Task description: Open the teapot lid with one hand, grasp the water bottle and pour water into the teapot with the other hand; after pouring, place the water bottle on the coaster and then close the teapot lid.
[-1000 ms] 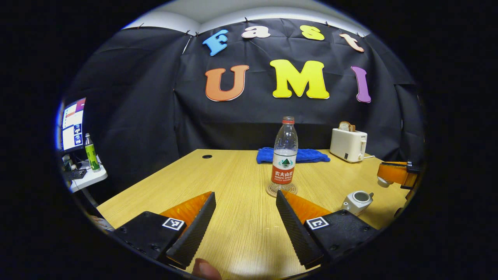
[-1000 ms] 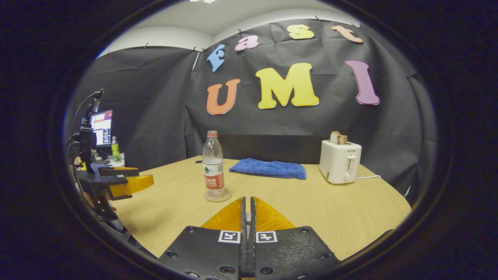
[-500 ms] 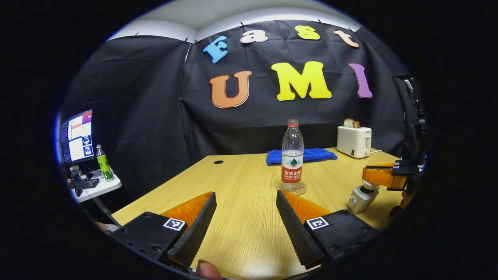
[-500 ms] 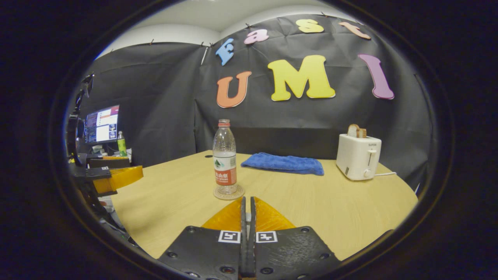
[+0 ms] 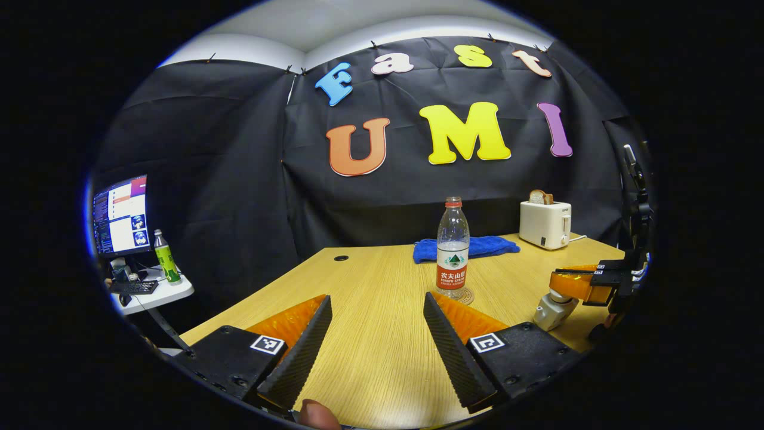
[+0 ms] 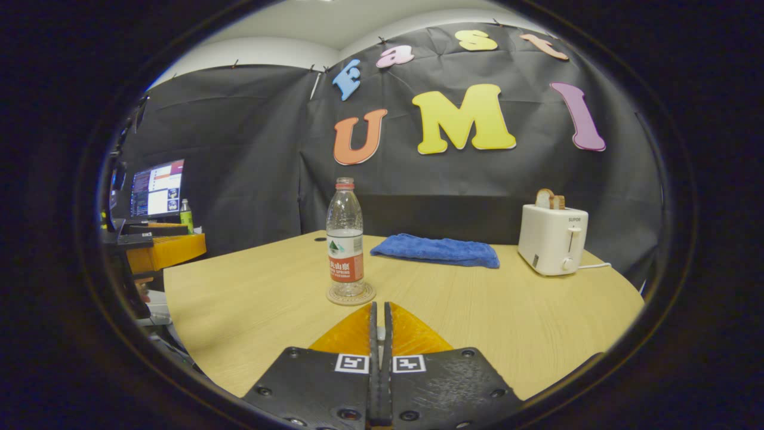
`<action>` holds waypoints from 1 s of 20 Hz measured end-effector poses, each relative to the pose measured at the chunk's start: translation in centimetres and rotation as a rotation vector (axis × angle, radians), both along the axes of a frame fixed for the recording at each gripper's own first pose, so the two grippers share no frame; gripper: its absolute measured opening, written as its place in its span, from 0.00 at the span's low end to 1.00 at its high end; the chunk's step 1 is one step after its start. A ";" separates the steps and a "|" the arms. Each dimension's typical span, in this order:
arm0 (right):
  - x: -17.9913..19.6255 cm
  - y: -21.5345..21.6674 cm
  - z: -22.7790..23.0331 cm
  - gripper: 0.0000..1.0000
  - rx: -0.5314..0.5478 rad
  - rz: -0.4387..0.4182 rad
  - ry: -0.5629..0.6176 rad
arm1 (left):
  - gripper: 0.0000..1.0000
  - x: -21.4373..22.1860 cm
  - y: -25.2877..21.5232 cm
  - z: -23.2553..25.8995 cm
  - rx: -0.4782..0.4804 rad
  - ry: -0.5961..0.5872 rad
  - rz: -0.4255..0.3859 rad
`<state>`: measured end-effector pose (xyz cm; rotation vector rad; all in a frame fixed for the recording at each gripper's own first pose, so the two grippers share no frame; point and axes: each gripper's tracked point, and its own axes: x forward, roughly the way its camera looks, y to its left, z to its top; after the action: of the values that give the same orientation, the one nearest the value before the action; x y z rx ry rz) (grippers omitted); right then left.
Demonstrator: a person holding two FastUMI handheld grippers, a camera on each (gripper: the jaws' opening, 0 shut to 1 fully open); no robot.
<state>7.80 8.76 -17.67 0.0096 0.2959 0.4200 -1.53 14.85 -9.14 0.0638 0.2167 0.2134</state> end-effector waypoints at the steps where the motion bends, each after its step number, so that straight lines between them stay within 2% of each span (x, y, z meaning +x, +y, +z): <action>1: 0.0 -0.1 0.0 0.00 -0.001 -0.003 -0.002 | 0.97 0.1 -0.1 0.1 -0.003 -0.004 -0.001; 9: -0.3 -0.1 -1.1 0.00 -0.002 -0.019 0.000 | 0.97 0.1 -1.2 0.7 -0.004 -0.006 -0.012; 11: -0.6 -0.4 -0.9 0.04 -0.003 -0.036 -0.004 | 0.97 0.2 -1.5 0.9 -0.008 -0.015 -0.014; 13: -0.7 -0.5 -0.2 0.19 0.011 -0.048 -0.015 | 0.97 0.5 -2.0 1.1 -0.024 -0.019 -0.015; 14: -1.0 -0.7 0.2 0.36 0.019 -0.061 -0.022 | 0.97 0.5 -2.4 1.3 -0.043 -0.021 -0.009; 15: -1.0 -0.9 0.8 0.45 0.028 -0.075 -0.037 | 0.97 0.8 -3.1 1.7 -0.065 -0.032 -0.013; 16: -1.1 -1.5 1.5 0.65 0.034 -0.105 -0.056 | 0.97 1.1 -4.1 1.8 -0.085 -0.037 -0.025; 17: -1.1 -2.2 2.2 0.76 0.039 -0.138 -0.074 | 0.97 1.2 -5.0 2.2 -0.099 -0.042 -0.039; 18: -1.1 -2.9 3.0 0.92 0.048 -0.169 -0.088 | 0.97 1.3 -5.8 2.6 -0.105 -0.050 -0.055; 20: -1.6 -4.6 5.0 0.98 0.066 -0.241 -0.116 | 0.97 1.5 -7.1 4.1 -0.108 -0.085 -0.080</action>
<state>6.24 4.21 -12.68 0.0843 0.1633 0.1897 -0.02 7.79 -5.02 -0.0434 0.1399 0.1239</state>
